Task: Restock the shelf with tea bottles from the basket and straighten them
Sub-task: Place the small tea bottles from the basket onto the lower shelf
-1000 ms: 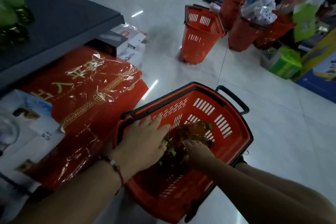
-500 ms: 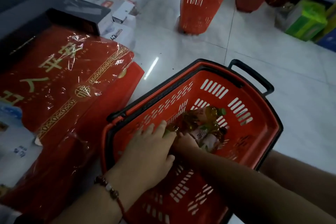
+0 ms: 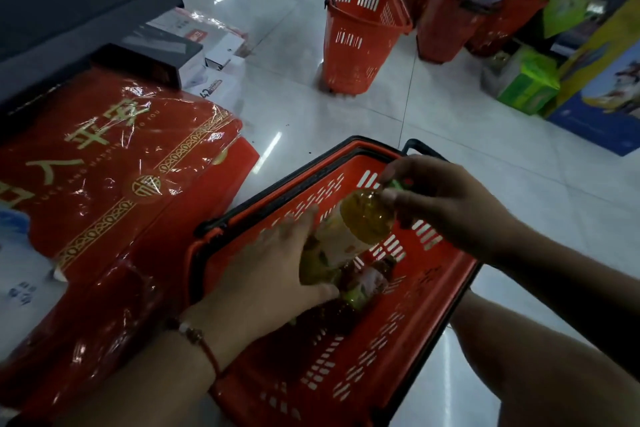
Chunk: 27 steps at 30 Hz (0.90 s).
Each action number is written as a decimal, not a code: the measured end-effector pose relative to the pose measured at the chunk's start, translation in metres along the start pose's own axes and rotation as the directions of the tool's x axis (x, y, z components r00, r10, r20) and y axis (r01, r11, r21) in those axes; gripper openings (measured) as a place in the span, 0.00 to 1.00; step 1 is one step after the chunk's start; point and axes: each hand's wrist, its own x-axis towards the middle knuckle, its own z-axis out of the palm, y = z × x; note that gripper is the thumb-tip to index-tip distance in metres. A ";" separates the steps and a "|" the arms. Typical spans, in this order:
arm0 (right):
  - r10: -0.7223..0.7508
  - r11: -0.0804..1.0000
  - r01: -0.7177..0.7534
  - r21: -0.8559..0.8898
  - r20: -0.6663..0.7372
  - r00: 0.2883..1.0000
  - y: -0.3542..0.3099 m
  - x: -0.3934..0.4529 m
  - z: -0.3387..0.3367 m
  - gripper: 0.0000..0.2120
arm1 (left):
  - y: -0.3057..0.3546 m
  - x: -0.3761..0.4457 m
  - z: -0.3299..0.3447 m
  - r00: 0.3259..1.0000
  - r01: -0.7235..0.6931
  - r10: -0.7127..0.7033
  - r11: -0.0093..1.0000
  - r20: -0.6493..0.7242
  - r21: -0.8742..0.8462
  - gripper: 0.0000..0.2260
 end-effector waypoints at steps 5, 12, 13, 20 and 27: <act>0.019 0.956 0.040 0.292 -0.197 0.980 -0.032 -0.015 0.005 0.13 | 0.006 -0.014 -0.015 0.992 0.010 -0.038 0.974 -0.122 -0.228 0.23; 0.602 0.762 -0.470 0.445 -0.219 0.768 0.094 0.054 0.058 0.17 | -0.008 -0.017 -0.025 0.976 0.130 -0.180 0.936 -0.125 -0.328 0.23; 0.682 0.688 -0.529 0.497 -0.195 0.704 0.113 0.061 0.066 0.16 | -0.008 -0.016 -0.025 0.974 0.133 -0.186 0.931 -0.127 -0.341 0.22; 0.850 0.484 -0.563 0.670 -0.207 0.484 0.177 0.099 0.086 0.25 | -0.005 0.003 -0.019 0.975 0.127 -0.194 0.887 -0.108 -0.444 0.22; 0.837 0.465 -0.615 0.636 -0.090 0.540 0.218 0.137 0.098 0.18 | -0.009 0.021 -0.013 0.971 0.139 -0.214 0.865 -0.105 -0.483 0.22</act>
